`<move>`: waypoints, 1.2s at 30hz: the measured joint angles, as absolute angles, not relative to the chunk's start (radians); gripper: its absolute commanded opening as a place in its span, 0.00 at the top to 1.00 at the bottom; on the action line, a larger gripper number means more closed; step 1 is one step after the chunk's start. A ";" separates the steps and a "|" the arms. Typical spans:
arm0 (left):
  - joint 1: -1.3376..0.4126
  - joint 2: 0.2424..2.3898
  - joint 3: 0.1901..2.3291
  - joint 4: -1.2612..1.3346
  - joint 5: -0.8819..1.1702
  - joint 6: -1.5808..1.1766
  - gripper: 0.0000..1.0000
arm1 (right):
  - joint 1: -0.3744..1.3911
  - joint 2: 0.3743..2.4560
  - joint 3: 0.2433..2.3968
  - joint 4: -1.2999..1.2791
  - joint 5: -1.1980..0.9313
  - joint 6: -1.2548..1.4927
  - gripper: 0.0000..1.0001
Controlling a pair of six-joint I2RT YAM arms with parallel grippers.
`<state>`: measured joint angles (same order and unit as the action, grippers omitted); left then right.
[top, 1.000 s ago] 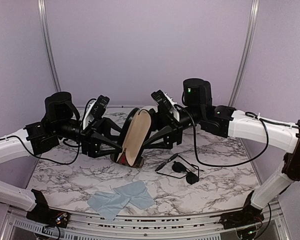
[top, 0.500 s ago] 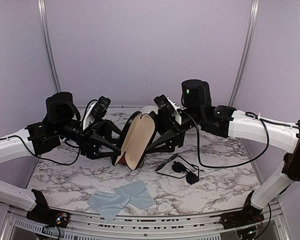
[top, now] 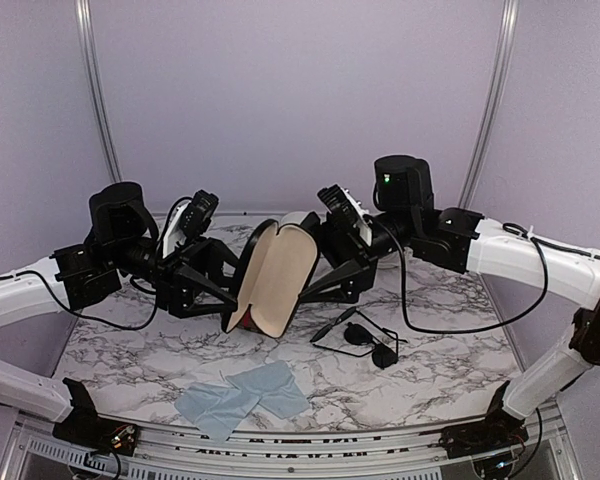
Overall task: Organize the sunglasses
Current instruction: Open the sunglasses case, then pass from the left arm to the right
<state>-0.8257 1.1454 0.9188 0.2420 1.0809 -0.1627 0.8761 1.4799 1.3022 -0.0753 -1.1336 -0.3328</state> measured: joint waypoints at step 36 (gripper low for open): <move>-0.720 1.311 1.051 -0.105 0.738 -0.193 0.68 | 0.730 1.091 0.795 0.168 -0.416 0.125 0.07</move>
